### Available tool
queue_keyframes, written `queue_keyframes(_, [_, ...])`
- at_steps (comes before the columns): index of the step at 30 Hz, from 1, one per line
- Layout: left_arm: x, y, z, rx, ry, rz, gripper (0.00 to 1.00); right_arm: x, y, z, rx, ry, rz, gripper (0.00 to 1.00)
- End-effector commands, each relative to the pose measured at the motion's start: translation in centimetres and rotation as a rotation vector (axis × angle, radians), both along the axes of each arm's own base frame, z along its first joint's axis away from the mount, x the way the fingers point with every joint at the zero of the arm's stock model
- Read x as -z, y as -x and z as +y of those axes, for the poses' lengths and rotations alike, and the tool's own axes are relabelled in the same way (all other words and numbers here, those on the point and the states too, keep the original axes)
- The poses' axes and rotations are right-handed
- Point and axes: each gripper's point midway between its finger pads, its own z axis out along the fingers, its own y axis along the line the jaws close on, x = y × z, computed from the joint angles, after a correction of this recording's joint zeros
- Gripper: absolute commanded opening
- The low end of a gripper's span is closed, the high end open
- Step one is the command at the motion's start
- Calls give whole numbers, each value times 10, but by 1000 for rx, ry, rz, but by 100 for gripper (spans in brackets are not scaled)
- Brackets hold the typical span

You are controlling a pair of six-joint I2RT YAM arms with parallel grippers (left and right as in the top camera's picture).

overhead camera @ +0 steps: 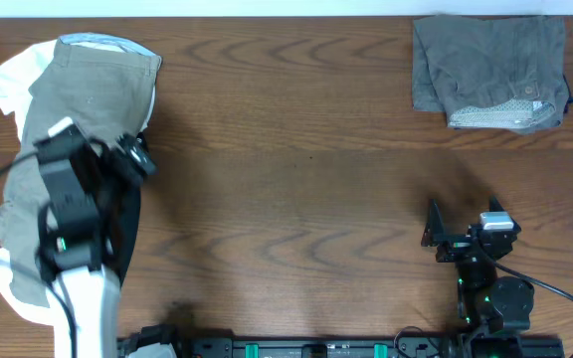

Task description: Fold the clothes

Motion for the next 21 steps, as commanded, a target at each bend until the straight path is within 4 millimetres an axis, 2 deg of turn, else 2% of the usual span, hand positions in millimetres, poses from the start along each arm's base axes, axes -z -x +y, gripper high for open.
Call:
queue_keyframes(1, [2,19,-15,49,-14,-93,98,0,0,-3,18,-16,0,99])
queue_keyframes(7, [3,35,-50,262,-151,-375,98,0,0,-3,18,-16,0,99])
queue_keyframes(10, [10,42,-59,290,-179,-473,98,0,0,-3,18,-16,0,99])
queue_keyframes(16, [25,53,-74,359,-264,-578,98,0,0,-3,18,-16,0,99])
queue_keyframes(21, [22,58,-83,417,-392,-622,98,0,0,-3,18,-16,0,99])
